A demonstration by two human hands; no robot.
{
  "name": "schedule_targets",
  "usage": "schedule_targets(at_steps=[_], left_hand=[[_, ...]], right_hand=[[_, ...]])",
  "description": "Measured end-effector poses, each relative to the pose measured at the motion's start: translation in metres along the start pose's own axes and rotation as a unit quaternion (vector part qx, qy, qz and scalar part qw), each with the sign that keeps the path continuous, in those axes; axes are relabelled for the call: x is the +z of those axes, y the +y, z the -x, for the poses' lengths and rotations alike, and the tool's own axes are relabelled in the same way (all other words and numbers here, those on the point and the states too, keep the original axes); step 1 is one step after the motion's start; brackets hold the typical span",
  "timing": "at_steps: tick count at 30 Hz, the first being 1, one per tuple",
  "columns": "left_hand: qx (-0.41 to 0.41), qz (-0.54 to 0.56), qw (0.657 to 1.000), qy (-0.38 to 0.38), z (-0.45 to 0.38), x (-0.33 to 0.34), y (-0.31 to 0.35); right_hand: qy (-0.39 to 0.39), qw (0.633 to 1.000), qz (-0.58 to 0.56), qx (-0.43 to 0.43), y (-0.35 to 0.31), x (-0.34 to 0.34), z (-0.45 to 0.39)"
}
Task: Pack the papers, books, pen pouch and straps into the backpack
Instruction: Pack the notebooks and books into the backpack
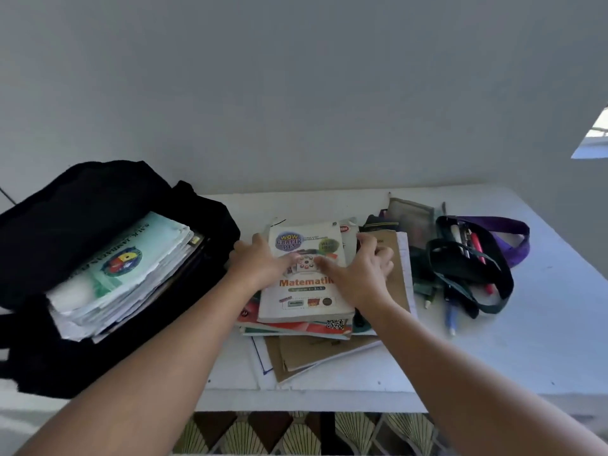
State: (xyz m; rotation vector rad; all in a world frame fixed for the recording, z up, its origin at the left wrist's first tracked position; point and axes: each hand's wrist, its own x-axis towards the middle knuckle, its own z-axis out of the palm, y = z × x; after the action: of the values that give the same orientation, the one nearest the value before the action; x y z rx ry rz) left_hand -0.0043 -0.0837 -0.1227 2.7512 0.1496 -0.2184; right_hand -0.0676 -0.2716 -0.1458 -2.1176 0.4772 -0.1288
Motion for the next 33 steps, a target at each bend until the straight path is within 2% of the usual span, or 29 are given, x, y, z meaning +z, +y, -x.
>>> schedule_targets(at_steps=[2,5,7,9,11,12,16,20,24,29,31,33], left_hand=[[-0.013,0.048,0.998,-0.025,0.001,0.002,-0.003],[0.002,0.062,0.998,-0.016,0.003,0.000,-0.003],[-0.016,0.113,0.993,-0.014,0.005,-0.004,0.001],[-0.048,0.229,0.972,-0.032,0.004,-0.010,0.004],[-0.078,0.353,0.929,-0.073,0.006,-0.018,0.007],[-0.078,0.379,0.917,-0.092,0.006,-0.021,0.008],[-0.037,0.364,0.926,-0.091,0.019,-0.020,0.015],[-0.017,0.490,0.870,-0.048,0.041,-0.029,0.009],[0.066,0.553,0.831,-0.007,0.066,-0.049,0.008],[0.218,0.532,0.807,0.138,0.074,-0.074,0.016],[0.242,0.543,0.781,0.191,0.070,-0.074,0.023],[0.246,0.573,0.757,0.194,0.062,-0.062,0.024]], right_hand=[[-0.008,1.000,-0.026,0.015,0.002,-0.002,-0.003],[-0.016,0.999,-0.025,0.024,0.007,-0.002,-0.008],[-0.018,0.999,-0.039,0.030,0.009,-0.002,-0.008],[-0.024,0.997,-0.064,0.035,0.009,-0.005,-0.008],[-0.030,0.993,-0.102,0.042,0.010,-0.010,-0.009],[-0.032,0.992,-0.114,0.043,0.011,-0.012,-0.009],[-0.070,0.986,-0.143,0.055,0.014,-0.018,-0.008],[-0.159,0.942,-0.278,0.104,0.011,-0.041,-0.013],[-0.247,0.924,-0.288,0.038,-0.011,-0.059,0.000],[-0.112,0.906,-0.395,-0.107,-0.057,-0.066,0.013],[-0.077,0.901,-0.395,-0.163,-0.069,-0.067,0.012],[-0.064,0.902,-0.379,-0.197,-0.068,-0.062,0.013]])
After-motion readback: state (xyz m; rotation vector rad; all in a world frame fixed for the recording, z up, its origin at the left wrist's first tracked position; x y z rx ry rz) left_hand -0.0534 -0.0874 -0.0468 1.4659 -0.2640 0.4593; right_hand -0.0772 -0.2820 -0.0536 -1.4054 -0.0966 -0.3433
